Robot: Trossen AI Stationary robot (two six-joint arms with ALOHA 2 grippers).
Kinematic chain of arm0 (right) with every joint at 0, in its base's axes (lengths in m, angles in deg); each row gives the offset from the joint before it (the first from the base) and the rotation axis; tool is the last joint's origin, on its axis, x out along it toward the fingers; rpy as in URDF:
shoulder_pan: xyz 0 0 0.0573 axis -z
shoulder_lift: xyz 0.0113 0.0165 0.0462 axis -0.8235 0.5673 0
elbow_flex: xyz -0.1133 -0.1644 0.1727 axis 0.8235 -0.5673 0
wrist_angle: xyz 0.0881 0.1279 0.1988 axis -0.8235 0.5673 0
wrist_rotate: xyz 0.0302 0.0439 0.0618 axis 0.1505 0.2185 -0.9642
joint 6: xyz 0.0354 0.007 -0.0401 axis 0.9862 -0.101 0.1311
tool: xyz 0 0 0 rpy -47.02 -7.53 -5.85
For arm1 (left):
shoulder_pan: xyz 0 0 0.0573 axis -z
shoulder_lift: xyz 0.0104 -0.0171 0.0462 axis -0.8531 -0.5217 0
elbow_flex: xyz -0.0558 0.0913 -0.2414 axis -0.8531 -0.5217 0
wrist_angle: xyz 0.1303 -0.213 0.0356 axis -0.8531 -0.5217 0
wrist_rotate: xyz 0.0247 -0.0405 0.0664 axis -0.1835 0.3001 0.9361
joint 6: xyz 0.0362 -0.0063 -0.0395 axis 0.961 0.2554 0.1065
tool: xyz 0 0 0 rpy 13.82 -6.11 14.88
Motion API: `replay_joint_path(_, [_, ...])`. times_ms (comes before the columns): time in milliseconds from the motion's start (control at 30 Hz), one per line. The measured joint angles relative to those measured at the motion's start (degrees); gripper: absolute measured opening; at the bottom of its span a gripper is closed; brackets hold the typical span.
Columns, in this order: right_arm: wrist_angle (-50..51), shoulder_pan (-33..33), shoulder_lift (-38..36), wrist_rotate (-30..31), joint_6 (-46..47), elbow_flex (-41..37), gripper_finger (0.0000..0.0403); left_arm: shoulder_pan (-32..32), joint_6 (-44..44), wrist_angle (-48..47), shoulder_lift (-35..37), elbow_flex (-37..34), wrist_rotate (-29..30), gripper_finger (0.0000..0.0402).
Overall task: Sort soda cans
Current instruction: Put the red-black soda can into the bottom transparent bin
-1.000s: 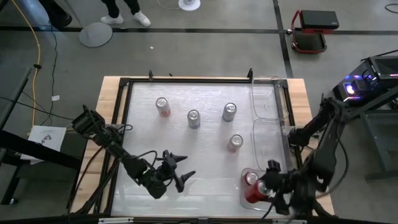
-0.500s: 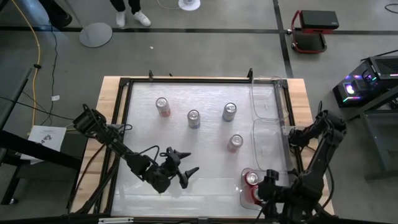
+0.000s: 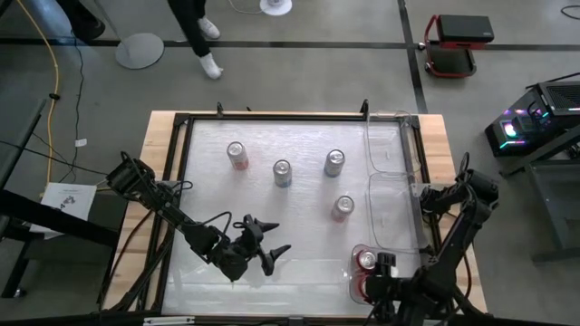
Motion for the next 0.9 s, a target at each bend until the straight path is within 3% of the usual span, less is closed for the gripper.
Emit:
replay_joint_path(333, [-6.98,0.33,0.04,-1.96,-0.48,-4.83,0.0302,0.00,0.02,0.01,0.00,0.00,-0.88,0.0355])
replay_joint_path(567, [-7.39,0.86,0.04,-1.99,-0.05,-5.46,0.0304,-0.17,1.78,1.01,0.00,0.00,-6.93,0.0355])
replay_joint_path(900, [-7.85,2.56,0.04,-3.58,-4.82,-5.45,0.0305,-0.17,5.42,3.37,0.00,0.02,-7.70,0.0355])
